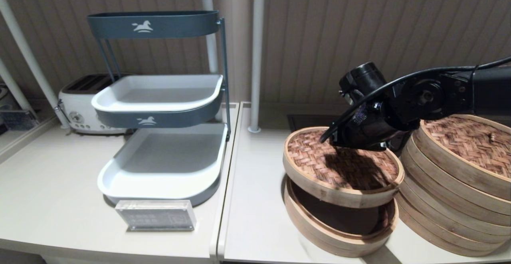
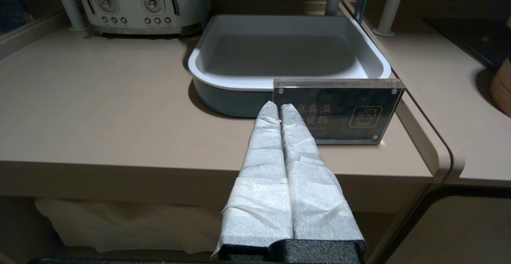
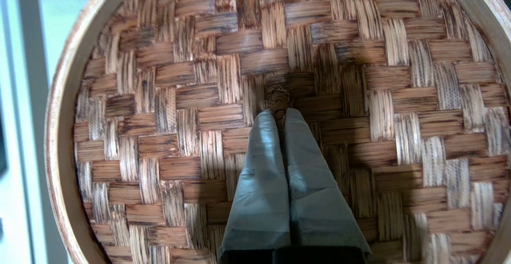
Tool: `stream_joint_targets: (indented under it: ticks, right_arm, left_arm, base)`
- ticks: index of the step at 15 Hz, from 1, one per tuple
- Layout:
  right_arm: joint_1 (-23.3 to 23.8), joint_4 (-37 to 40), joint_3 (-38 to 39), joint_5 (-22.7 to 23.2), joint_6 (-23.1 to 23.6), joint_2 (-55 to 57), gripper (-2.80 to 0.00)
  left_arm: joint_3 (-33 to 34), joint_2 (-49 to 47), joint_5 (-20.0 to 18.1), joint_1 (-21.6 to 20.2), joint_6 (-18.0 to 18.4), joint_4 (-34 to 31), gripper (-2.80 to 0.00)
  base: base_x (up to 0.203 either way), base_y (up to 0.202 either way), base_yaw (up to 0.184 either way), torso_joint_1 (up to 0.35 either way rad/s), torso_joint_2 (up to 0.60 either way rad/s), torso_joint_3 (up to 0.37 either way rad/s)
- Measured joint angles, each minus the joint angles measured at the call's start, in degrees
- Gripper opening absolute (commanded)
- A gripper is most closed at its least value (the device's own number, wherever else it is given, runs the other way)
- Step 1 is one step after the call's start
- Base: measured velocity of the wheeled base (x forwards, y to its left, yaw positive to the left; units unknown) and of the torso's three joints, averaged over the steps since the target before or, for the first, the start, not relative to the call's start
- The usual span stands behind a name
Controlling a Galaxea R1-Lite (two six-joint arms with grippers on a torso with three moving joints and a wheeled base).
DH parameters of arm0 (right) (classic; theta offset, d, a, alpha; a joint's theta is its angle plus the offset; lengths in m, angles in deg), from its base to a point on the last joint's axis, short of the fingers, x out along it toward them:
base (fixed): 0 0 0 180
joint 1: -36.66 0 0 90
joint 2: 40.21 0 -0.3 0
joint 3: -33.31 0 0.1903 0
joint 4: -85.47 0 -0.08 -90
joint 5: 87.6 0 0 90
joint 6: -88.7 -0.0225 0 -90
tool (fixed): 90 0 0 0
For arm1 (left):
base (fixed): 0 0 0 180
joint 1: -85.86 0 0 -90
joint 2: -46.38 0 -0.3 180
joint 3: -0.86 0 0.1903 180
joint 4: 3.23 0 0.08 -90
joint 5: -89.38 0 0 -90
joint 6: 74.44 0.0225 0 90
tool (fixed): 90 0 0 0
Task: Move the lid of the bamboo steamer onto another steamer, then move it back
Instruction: Put the steamer
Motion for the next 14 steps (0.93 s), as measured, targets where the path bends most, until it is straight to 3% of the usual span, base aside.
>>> stream_joint_targets:
  ticks: [6, 14]
  right_arm:
    - [-0.09, -8.55, 7.05, -0.24, 0.30, 0.55, -2.80]
    - [-0.24, -12.08, 13.40, -1.35, 0.19, -0.03, -2.80]
  left_arm:
    - [0.00, 0.00, 0.02, 0.00, 0.00, 0.03, -2.80]
    - [0.00, 0.00, 0.00, 0.00, 0.01, 0.00, -2.80]
  base:
    - [0.000, 0.000, 0.000, 0.000, 0.00, 0.000]
    - [0.000, 0.000, 0.000, 0.000, 0.00, 0.000]
